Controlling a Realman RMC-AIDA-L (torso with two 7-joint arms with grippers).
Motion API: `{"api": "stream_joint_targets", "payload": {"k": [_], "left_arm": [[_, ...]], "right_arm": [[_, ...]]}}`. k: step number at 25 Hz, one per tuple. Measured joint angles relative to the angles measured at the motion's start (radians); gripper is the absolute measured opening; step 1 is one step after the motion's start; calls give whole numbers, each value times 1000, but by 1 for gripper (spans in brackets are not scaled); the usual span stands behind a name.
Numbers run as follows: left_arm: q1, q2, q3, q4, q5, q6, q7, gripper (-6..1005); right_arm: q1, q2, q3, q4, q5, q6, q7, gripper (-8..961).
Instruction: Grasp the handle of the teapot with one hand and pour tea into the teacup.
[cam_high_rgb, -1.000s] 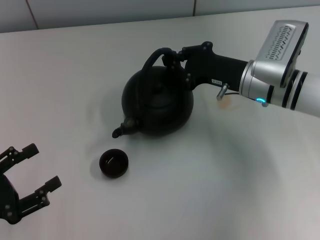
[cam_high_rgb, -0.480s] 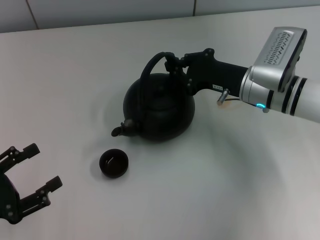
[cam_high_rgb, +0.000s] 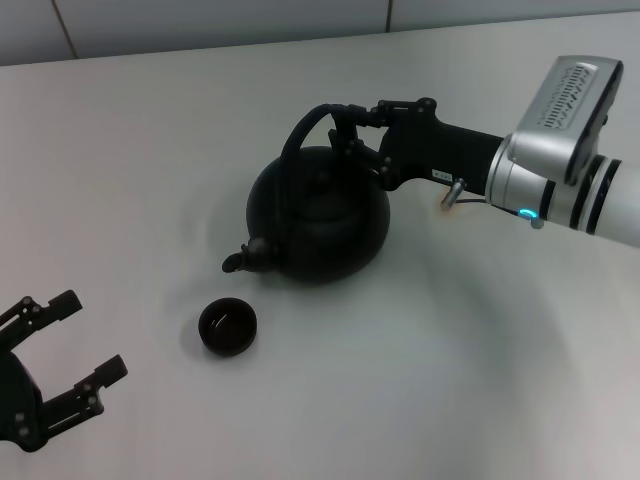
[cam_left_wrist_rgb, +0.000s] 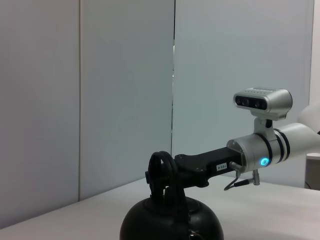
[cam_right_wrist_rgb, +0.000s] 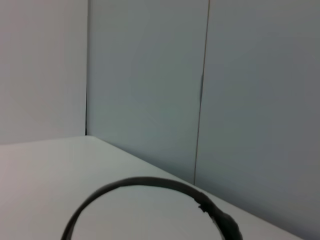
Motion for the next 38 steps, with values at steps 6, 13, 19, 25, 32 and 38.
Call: {"api": "stream_joint_targets", "payload": {"k": [6,13,19,25,32,38], "left_arm": [[0,-1,0,0,0,0,2,812],[-5,-2,0,0,0,-10,10,812],[-6,-1,1,0,1,-25,11,812],[-15,5,8,3,13,-34,7,812],[-98,95,4,18,130,-22,-153,812],[-161,134,7,78,214,-16,-289,812]], "right_arm": [[-38,-1,1,-16,15,-51,-1,393],[-210,-6,3,-58,150,-203,-47,512],[-365,-4,3,-38,264,-351,-113,544],[-445,-24,-16,-102,251,-486,-14,543],[-394,-120,-17,-404,-201,-657,470,543],[-292,-123,-22,-487,-432,-666,585,544]]}}
